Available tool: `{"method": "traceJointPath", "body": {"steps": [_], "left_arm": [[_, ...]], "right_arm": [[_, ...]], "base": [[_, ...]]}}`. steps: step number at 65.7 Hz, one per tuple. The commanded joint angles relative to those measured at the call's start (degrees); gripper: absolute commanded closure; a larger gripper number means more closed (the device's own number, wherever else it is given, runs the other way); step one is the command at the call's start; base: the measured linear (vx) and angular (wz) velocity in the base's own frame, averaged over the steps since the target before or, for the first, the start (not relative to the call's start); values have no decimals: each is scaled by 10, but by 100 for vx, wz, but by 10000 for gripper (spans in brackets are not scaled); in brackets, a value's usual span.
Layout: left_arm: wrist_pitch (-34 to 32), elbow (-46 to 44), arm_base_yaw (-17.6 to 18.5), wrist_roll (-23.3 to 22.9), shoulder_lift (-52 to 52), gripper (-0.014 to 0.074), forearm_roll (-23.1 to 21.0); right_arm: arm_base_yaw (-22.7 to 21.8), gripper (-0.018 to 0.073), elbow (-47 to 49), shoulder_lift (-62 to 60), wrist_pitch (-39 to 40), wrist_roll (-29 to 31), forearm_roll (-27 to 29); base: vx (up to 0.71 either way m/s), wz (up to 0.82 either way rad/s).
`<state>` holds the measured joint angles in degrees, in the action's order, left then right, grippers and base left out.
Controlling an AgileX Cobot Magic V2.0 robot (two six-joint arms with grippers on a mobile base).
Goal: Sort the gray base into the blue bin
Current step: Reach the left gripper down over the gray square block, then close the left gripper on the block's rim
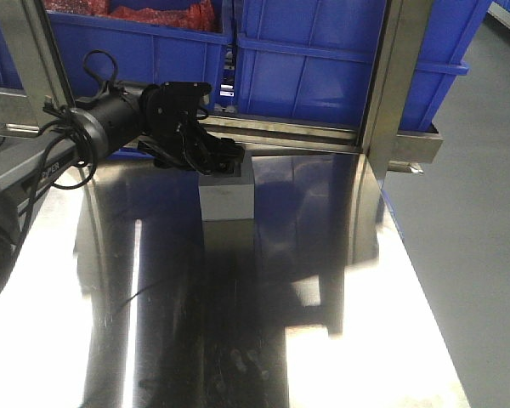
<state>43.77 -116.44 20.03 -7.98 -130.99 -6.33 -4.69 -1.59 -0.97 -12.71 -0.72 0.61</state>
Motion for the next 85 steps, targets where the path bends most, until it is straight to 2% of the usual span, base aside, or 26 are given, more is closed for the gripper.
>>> {"method": "traceJointPath", "body": {"steps": [1, 7, 35, 63, 70, 85], "left_arm": [[-32, -19, 1, -19, 31, 10, -2], [-39, -19, 1, -33, 25, 10, -2], [-46, -19, 1, -34, 23, 12, -2], [-37, -19, 1, -34, 14, 50, -2], [-36, -19, 1, -34, 14, 99, -2], [-36, -19, 1, -31, 14, 330, -1]], "right_arm": [[-5, 564, -1, -1, 43, 7, -3], [-5, 564, -1, -1, 43, 7, -3], [-5, 564, -1, -1, 43, 7, -3], [-5, 564, -1, -1, 43, 7, -3], [-5, 564, -1, -1, 43, 7, -3], [-5, 564, -1, -1, 43, 7, -3]], "base": [[0, 0], [0, 0], [0, 0], [0, 0], [0, 0], [0, 0]]}}
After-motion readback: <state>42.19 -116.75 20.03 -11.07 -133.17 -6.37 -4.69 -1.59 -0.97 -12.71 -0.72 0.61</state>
